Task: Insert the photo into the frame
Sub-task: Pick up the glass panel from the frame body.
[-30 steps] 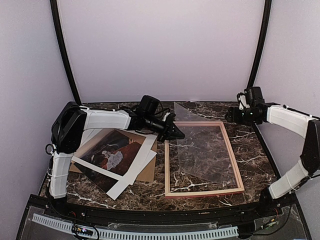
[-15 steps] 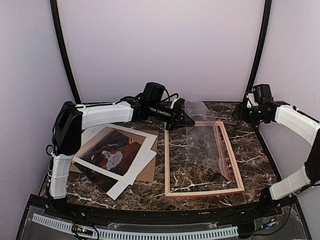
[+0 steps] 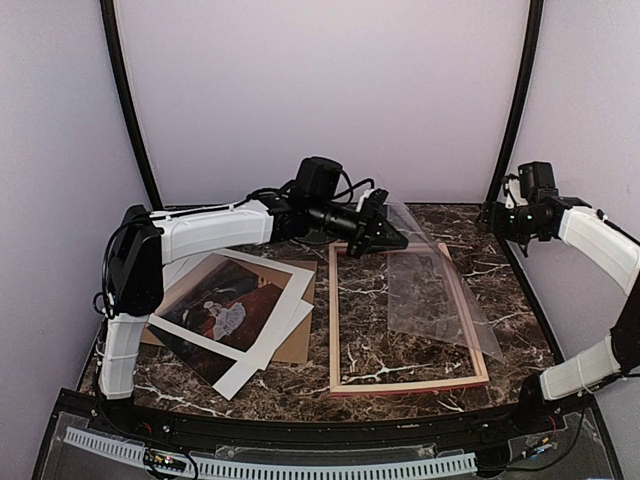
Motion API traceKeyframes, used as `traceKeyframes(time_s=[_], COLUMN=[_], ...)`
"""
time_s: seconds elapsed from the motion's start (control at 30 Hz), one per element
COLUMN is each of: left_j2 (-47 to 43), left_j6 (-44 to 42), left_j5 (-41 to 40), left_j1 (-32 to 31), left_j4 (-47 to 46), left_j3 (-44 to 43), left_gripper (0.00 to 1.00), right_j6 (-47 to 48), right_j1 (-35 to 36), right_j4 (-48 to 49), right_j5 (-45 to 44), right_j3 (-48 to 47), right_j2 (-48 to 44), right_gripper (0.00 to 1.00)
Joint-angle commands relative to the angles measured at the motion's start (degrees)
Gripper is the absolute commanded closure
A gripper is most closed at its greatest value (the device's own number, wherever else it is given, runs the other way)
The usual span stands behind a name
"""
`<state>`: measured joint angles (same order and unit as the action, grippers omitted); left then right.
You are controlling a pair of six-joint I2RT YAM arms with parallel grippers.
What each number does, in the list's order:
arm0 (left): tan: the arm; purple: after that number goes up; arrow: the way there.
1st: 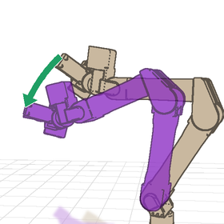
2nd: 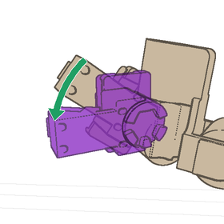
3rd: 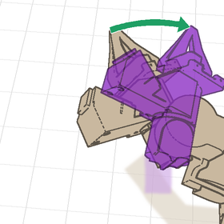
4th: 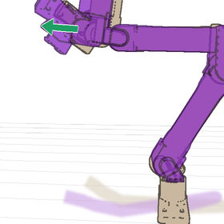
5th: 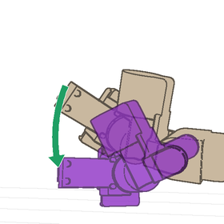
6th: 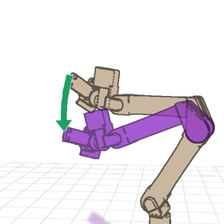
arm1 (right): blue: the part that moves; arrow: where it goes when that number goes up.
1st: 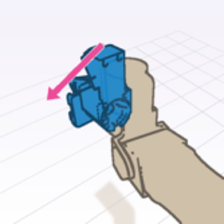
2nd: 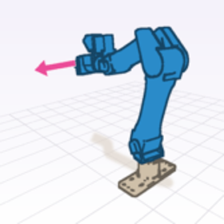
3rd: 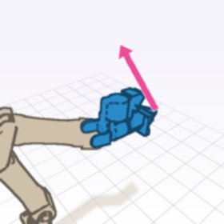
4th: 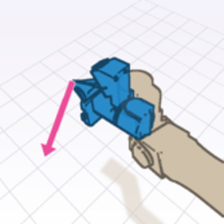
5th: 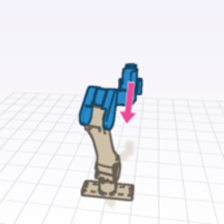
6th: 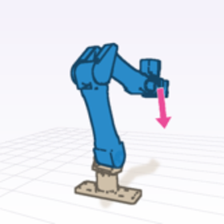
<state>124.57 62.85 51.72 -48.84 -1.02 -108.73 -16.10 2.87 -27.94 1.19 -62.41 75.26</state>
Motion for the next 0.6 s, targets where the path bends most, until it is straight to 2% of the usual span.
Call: traceKeyframes(time_s=[0.0,0.3,0.57], left_j2=[-4.18,-0.78,0.99], left_j6=[-1.01,-4.08,-6.80], left_j5=[1.59,0.05,-2.07], left_j1=[-0.55,-0.30,0.29], left_j4=[-2.88,-1.45,1.46], left_j3=[-0.40,7.58,9.08], left_gripper=[1.00,1.00,1.00], right_j6=[0.36,0.18,-0.07], right_j1=[-0.42,-0.49,-0.44], right_j4=[-0.40,-0.18,0.33], right_j5=[-0.87,-0.26,1.29], right_j3=[-1.68,-1.46,-0.85], right_j2=[-1.14,-0.10,0.80], right_gripper=[0.19,0.19,0.20])
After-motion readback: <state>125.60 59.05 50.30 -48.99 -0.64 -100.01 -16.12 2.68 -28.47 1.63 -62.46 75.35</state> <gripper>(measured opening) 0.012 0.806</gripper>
